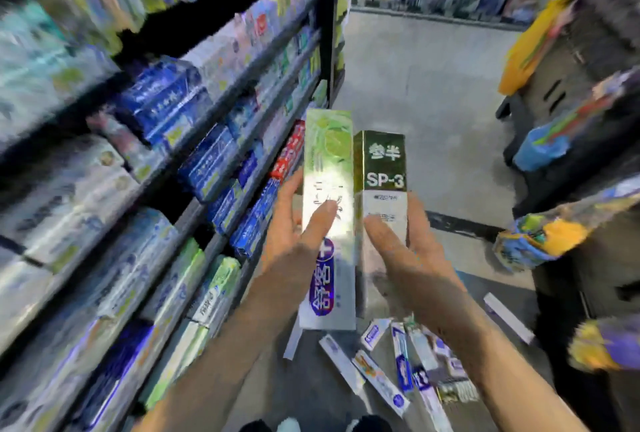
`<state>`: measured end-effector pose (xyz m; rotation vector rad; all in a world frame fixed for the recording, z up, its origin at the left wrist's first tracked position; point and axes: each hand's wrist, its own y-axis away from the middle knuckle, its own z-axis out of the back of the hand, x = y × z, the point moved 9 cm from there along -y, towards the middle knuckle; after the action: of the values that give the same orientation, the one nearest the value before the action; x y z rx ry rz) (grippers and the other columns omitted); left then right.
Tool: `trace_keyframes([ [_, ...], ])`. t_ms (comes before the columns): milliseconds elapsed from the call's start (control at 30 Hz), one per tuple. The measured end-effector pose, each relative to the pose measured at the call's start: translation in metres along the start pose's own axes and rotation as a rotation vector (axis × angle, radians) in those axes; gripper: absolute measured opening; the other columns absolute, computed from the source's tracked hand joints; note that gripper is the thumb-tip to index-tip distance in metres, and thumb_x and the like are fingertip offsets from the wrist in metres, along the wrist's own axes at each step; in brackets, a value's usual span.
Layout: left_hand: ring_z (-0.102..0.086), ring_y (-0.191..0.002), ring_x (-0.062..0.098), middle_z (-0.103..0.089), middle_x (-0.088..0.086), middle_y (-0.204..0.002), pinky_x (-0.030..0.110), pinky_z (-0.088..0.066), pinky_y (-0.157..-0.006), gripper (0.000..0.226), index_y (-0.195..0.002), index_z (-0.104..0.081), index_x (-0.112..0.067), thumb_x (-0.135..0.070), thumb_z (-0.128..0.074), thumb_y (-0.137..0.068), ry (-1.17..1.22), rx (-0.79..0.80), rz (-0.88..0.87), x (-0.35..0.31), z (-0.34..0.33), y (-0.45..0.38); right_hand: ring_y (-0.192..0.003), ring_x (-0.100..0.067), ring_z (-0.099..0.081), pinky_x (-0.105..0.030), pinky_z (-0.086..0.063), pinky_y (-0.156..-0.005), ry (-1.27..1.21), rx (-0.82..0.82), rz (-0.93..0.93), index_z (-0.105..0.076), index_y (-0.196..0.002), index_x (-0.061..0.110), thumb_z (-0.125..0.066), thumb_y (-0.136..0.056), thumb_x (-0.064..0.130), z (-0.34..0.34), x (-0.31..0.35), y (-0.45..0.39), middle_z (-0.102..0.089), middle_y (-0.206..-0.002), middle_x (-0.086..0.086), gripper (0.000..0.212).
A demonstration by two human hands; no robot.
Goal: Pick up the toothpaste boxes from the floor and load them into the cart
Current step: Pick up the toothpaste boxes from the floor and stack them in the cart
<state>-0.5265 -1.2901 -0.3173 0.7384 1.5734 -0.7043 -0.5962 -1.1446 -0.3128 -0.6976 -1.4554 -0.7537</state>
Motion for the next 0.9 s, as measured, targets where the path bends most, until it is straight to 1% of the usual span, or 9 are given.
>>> trace_keyframes([
  [67, -0.073, -0.095, 0.010, -0.075, -0.011, -0.104, 0.026, -0.056, -0.084, 0.060, -0.145, -0.044, -0.031, -0.032, -0.067, -0.089, -0.022, 0.024, -0.041, -0.076, -0.014, 0.011, -0.106, -0.008, -0.069, -0.021, -0.055, -0.083, 0.000, -0.025, 0.058, -0.050, -0.135, 0.022, -0.053, -0.102, 0.014, 0.003, 0.072, 0.013, -0.072, -0.117, 0.007, 0.034],
  [133, -0.073, -0.092, 0.006, -0.075, -0.017, -0.098, 0.021, -0.056, -0.078, 0.057, -0.146, -0.042, -0.033, -0.025, -0.067, -0.096, 0.006, 0.032, -0.065, -0.134, -0.024, 0.019, -0.108, -0.012, -0.069, -0.027, -0.056, -0.085, -0.004, -0.046, 0.110, -0.052, -0.135, 0.023, -0.056, -0.101, 0.017, 0.008, 0.128, 0.022, -0.072, -0.119, 0.004, 0.035],
  [200, -0.074, -0.092, 0.012, -0.075, -0.016, -0.096, 0.026, -0.058, -0.075, 0.053, -0.144, -0.043, -0.034, -0.019, -0.063, -0.098, 0.058, 0.033, -0.040, -0.181, -0.033, 0.031, -0.105, -0.015, -0.071, -0.030, -0.056, -0.083, -0.038, -0.077, 0.138, -0.055, -0.134, 0.026, -0.056, -0.100, 0.018, 0.013, 0.170, 0.030, -0.073, -0.117, 0.003, 0.035],
  [300, -0.075, -0.089, 0.019, -0.076, -0.012, -0.097, 0.038, -0.062, -0.077, 0.050, -0.141, -0.045, -0.036, -0.018, -0.062, -0.098, 0.078, 0.026, -0.036, -0.224, -0.042, 0.053, -0.102, -0.021, -0.073, -0.038, -0.056, -0.082, -0.125, -0.086, 0.127, -0.057, -0.132, 0.027, -0.052, -0.103, 0.016, 0.015, 0.208, 0.044, -0.074, -0.114, -0.001, 0.032],
  [400, -0.075, -0.094, 0.022, -0.076, -0.004, -0.107, 0.047, -0.060, -0.085, 0.048, -0.139, -0.046, -0.040, -0.023, -0.062, -0.098, 0.053, 0.081, -0.034, -0.252, -0.050, 0.069, -0.104, -0.026, -0.072, -0.049, -0.054, -0.091, -0.185, -0.134, 0.121, -0.059, -0.129, 0.026, -0.052, -0.103, 0.016, 0.021, 0.225, 0.064, -0.074, -0.115, -0.004, 0.029],
  [500, -0.076, -0.092, 0.021, -0.076, -0.009, -0.107, 0.038, -0.060, -0.076, 0.043, -0.136, -0.048, -0.038, -0.022, -0.059, -0.098, 0.132, 0.144, -0.017, -0.266, -0.056, 0.074, -0.101, -0.024, -0.073, -0.046, -0.055, -0.089, -0.182, -0.180, 0.117, -0.061, -0.125, 0.029, -0.052, -0.102, 0.017, 0.023, 0.240, 0.079, -0.075, -0.112, -0.002, 0.028],
  [633, -0.075, -0.094, 0.020, -0.075, -0.008, -0.111, 0.035, -0.062, -0.075, 0.041, -0.135, -0.050, -0.037, -0.022, -0.058, -0.098, 0.175, 0.282, -0.014, -0.279, -0.066, 0.079, -0.094, -0.023, -0.074, -0.042, -0.058, -0.082, -0.138, -0.323, 0.153, -0.063, -0.122, 0.030, -0.053, -0.102, 0.017, 0.028, 0.257, 0.102, -0.076, -0.105, -0.001, 0.026],
  [767, -0.076, -0.084, 0.014, -0.077, -0.010, -0.100, 0.023, -0.057, -0.064, 0.042, -0.137, -0.050, -0.030, -0.017, -0.058, -0.098, 0.201, 0.414, -0.010, -0.287, -0.076, 0.083, -0.091, -0.021, -0.074, -0.033, -0.059, -0.073, -0.155, -0.503, 0.182, -0.062, -0.125, 0.031, -0.055, -0.101, 0.015, 0.030, 0.269, 0.137, -0.077, -0.102, 0.002, 0.030],
  [900, -0.076, -0.082, 0.026, -0.078, 0.004, -0.098, 0.035, -0.061, -0.066, 0.043, -0.135, -0.050, -0.037, -0.020, -0.059, -0.097, 0.212, 0.614, 0.062, -0.287, -0.094, 0.103, -0.097, -0.023, -0.074, -0.036, -0.059, -0.078, -0.171, -0.684, 0.208, -0.059, -0.133, 0.027, -0.057, -0.100, 0.013, 0.027, 0.273, 0.185, -0.076, -0.110, 0.000, 0.036],
])
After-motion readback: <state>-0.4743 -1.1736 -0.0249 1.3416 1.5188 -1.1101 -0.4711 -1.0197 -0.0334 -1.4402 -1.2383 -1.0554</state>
